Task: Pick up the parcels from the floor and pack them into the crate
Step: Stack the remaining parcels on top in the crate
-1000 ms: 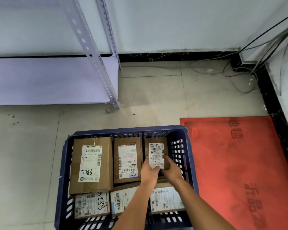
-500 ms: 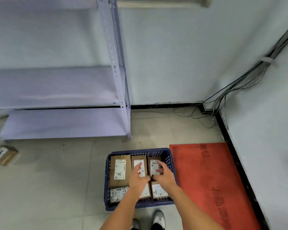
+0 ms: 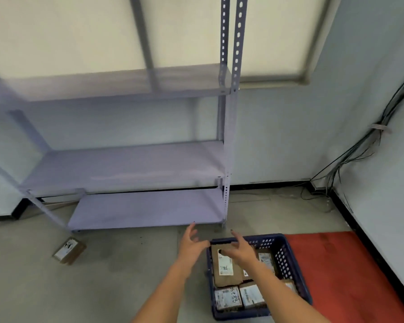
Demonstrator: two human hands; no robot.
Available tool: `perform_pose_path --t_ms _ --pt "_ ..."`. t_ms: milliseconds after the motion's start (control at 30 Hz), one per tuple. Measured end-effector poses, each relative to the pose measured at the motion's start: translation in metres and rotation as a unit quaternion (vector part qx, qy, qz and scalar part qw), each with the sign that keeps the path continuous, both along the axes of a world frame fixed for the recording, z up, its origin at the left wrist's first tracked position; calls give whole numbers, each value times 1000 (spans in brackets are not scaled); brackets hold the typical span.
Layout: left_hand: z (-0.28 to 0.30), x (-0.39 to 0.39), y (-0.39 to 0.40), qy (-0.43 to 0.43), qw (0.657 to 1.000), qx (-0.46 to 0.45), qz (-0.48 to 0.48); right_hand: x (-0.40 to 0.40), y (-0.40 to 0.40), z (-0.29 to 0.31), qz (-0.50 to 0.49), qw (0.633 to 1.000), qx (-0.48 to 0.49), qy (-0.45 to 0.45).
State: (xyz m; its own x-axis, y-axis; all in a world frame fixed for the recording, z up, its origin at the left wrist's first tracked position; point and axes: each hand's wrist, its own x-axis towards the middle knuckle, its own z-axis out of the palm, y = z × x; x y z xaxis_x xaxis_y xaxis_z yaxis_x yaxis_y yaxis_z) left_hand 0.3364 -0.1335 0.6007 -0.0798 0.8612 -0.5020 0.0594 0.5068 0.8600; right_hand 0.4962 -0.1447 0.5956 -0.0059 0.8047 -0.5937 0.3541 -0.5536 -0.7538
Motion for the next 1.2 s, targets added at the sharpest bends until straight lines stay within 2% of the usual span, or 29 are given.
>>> perform_pose_path --t_ms 133,400,633,967,1200 --pt "7 -106 -27 16 999 -4 32 -99 -22 10 23 1000 -5 11" --pt "10 -243 -48 25 996 -21 84 -241 -22 23 28 999 -17 42" --pt "19 -343 -17 37 991 14 130 -331 19 2 18 996 -48 76" --pt "11 -501 37 51 990 -31 129 -475 93 -13 90 992 -72 51" --pt "-28 -645 83 47 990 -68 115 -615 135 -34 88 994 -64 27"
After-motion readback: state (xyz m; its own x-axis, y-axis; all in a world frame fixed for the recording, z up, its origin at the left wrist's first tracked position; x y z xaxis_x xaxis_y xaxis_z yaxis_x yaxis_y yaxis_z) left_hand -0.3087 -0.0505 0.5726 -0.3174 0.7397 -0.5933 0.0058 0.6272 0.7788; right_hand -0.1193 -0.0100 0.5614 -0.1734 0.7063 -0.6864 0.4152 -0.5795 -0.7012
